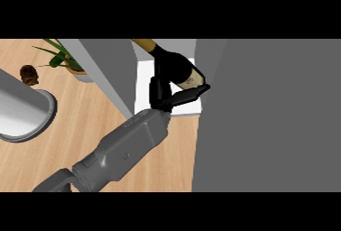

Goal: Pick up the wine, place it into the cabinet and close the cabinet

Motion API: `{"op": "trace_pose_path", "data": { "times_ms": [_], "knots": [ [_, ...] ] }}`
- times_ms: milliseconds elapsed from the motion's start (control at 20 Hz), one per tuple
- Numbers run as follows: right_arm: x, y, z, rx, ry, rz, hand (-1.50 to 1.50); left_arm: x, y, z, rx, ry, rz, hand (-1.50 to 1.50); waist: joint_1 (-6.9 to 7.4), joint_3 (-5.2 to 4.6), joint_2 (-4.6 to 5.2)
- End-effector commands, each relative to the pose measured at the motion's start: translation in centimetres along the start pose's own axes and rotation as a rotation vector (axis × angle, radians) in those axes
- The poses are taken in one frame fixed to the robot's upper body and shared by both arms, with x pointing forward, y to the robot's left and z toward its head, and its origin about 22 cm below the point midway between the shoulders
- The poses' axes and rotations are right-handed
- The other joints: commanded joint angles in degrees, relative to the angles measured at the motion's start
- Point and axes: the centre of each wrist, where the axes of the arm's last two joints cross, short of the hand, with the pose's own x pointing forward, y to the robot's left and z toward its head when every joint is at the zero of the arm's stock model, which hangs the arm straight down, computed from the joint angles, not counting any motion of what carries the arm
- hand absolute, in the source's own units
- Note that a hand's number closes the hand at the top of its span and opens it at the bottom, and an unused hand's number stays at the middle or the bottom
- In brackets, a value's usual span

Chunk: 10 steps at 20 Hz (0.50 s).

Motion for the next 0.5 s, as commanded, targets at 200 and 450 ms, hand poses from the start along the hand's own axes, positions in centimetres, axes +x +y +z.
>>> {"op": "trace_pose_path", "data": {
  "times_ms": [200, 450],
  "knots": [
    [1.0, -0.2, 0.4, -0.025, 0.002, 0.018, -1.50, -2.2, 0.6, 3.6, -0.047, -0.015, -0.010, -1.50, 1.28, 0.00, -0.32],
    [0.9, 0.1, 1.1, -0.038, 0.020, 0.027, -1.50, -2.1, 0.1, 4.8, -0.073, -0.028, -0.019, -1.50, 2.87, 0.02, -0.70]
  ]
}}
